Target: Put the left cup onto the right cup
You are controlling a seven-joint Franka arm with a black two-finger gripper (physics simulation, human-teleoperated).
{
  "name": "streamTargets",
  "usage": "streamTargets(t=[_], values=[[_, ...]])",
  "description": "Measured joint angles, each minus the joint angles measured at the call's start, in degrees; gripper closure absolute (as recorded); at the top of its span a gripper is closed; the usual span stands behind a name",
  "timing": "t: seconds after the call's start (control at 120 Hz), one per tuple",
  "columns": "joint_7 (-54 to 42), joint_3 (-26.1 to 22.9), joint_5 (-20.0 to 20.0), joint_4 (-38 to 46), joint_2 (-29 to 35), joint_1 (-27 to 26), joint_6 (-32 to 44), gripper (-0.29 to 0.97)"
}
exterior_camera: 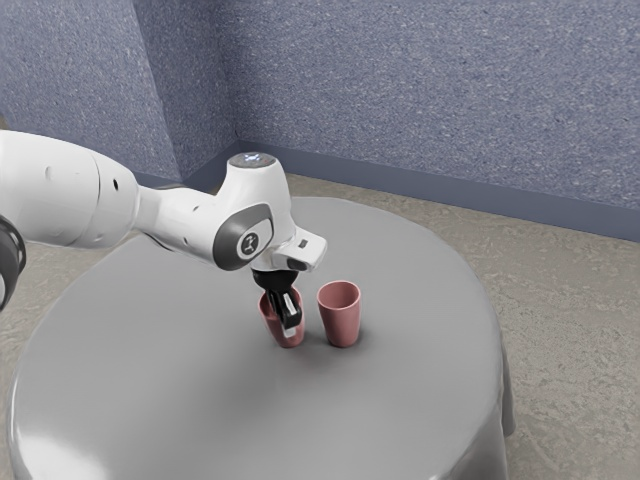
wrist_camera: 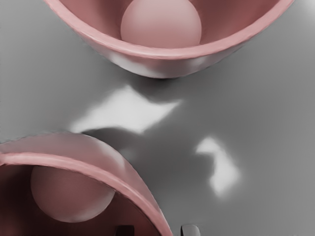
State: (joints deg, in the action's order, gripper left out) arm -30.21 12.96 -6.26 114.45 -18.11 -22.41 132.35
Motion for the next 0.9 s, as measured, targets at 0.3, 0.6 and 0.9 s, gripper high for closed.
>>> streamTargets(t=[0.3, 0.6, 0.9], values=[[1.0, 0.1, 0.8, 0.0, 0.2, 0.0, 0.1, 0.79], [2.0, 0.2, 1.1, 0.0, 0.3, 0.3, -0.1, 0.78], [2.6, 0.3, 1.5, 0.0, 0.6, 0.3, -0.1, 0.79]])
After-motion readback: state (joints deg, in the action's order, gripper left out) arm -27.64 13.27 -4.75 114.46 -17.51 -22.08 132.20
